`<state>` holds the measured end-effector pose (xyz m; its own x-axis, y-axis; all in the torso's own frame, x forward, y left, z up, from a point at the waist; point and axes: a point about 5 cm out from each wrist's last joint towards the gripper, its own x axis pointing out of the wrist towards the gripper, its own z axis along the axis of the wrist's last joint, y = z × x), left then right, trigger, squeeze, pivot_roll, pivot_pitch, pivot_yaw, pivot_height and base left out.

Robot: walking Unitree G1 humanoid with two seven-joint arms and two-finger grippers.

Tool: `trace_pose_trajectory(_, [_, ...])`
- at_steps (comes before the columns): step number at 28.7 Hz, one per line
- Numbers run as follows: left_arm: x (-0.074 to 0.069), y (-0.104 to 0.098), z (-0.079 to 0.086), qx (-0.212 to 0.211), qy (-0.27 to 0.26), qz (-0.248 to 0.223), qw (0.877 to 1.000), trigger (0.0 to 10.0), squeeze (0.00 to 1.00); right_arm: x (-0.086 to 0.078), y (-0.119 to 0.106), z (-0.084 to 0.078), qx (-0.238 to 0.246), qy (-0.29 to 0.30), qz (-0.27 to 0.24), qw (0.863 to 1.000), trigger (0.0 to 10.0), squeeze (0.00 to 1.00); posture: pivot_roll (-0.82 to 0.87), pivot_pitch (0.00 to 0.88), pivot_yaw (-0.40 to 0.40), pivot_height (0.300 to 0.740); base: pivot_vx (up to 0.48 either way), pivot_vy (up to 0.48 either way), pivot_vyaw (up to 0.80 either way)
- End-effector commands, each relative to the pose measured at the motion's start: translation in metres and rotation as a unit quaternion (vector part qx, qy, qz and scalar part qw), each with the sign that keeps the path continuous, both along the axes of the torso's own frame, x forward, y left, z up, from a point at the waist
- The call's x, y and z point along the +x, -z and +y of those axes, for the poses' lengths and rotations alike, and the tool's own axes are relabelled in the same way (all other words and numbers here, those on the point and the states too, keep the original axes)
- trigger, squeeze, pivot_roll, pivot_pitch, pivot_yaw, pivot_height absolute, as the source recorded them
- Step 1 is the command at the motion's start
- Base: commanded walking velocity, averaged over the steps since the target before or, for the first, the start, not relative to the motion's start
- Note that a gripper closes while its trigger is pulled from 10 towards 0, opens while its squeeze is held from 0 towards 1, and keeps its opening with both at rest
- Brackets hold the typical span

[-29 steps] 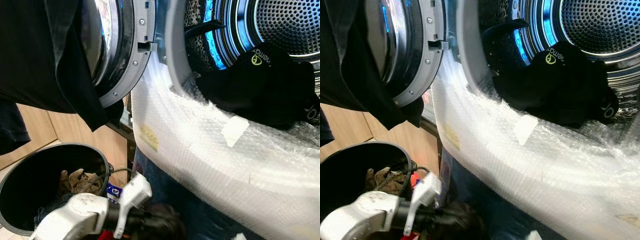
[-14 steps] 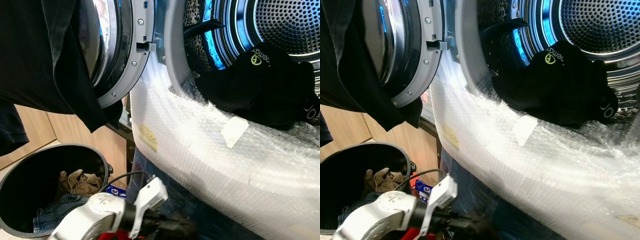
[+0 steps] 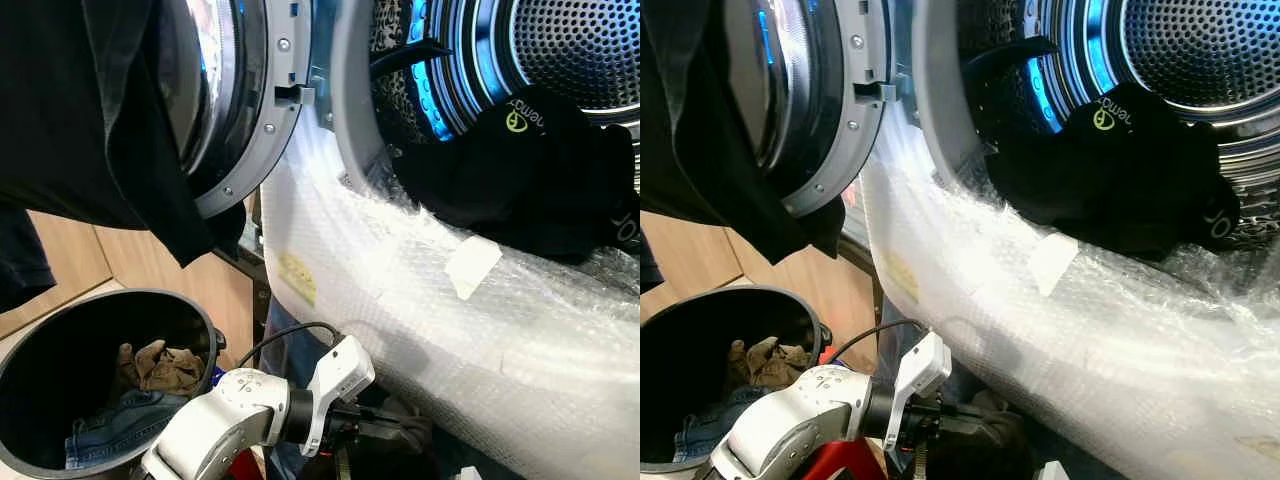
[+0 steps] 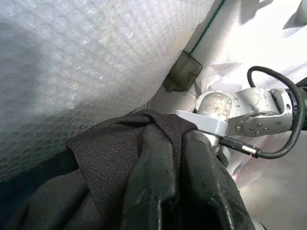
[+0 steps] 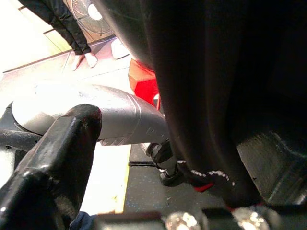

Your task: Clothes washing

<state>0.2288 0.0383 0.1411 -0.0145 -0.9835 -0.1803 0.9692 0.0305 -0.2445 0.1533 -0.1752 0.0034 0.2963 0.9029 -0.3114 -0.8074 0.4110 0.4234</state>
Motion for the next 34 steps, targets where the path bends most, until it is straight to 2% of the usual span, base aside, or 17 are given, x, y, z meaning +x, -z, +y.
trace_pose_trajectory(1, [-0.001,-0.013,-0.008,-0.023,0.005,-0.025,0.999,0.0,0.0,0.002,0.005,-0.003,-0.014,0.024,0.01,1.0,10.0,1.0,0.13,0.032,-0.114,0.74,0.0,0.0,0.0])
trace_pose_trajectory(2, [-0.002,-0.018,-0.012,-0.03,0.002,-0.031,0.999,0.0,0.0,0.004,0.01,-0.003,-0.019,0.049,0.016,0.998,10.0,0.09,0.13,0.031,-0.114,0.74,0.0,0.0,0.0])
trace_pose_trajectory(4, [-0.002,-0.021,-0.015,-0.036,0.0,-0.034,0.999,0.0,0.0,0.006,0.014,-0.002,-0.024,0.067,0.021,0.997,10.0,0.09,0.13,0.03,-0.115,0.74,0.0,0.0,0.0])
trace_pose_trajectory(5, [-0.003,-0.024,-0.017,-0.04,-0.001,-0.037,0.998,0.0,0.0,0.008,0.016,-0.003,-0.029,0.088,0.019,0.996,10.0,0.0,0.13,0.03,-0.112,0.74,0.0,0.0,0.0])
trace_pose_trajectory(6, [-0.003,-0.024,-0.017,-0.04,-0.001,-0.037,0.998,0.0,0.0,0.008,0.016,-0.003,-0.029,0.088,0.019,0.996,10.0,0.0,0.13,0.03,-0.112,0.74,0.0,0.0,0.0])
trace_pose_trajectory(11, [0.0,-0.031,-0.02,-0.049,-0.008,-0.049,0.998,0.0,0.0,0.016,0.016,-0.006,-0.017,0.164,0.018,0.986,10.0,0.0,0.13,0.025,-0.109,0.74,0.0,0.0,0.0])
trace_pose_trajectory(19, [0.002,-0.035,-0.021,-0.054,-0.013,-0.051,0.997,0.0,0.0,0.02,0.018,-0.005,0.0,0.201,0.027,0.979,10.0,0.0,0.13,0.024,-0.108,0.74,0.0,0.0,0.0])
trace_pose_trajectory(21, [0.001,-0.034,-0.022,-0.056,-0.019,-0.047,0.997,0.0,0.0,0.028,0.02,-0.003,0.035,0.26,0.038,0.964,10.0,0.0,0.13,0.022,-0.107,0.74,0.0,0.0,0.0])
trace_pose_trajectory(23, [0.0,-0.033,-0.022,-0.057,-0.022,-0.044,0.997,0.0,0.0,0.031,0.02,-0.001,0.054,0.286,0.044,0.956,10.0,0.0,0.13,0.022,-0.107,0.74,0.0,0.0,0.0])
trace_pose_trajectory(26, [-0.001,-0.033,-0.023,-0.058,-0.023,-0.043,0.997,0.0,0.0,0.029,0.021,0.004,0.074,0.284,0.057,0.954,10.0,0.0,0.13,0.023,-0.107,0.74,0.0,0.0,0.0])
trace_pose_trajectory(34, [0.001,-0.035,-0.022,-0.058,-0.026,-0.046,0.997,0.0,0.0,0.028,0.026,0.007,0.077,0.299,0.069,0.949,10.0,0.0,0.13,0.021,-0.105,0.74,0.0,0.0,0.0])
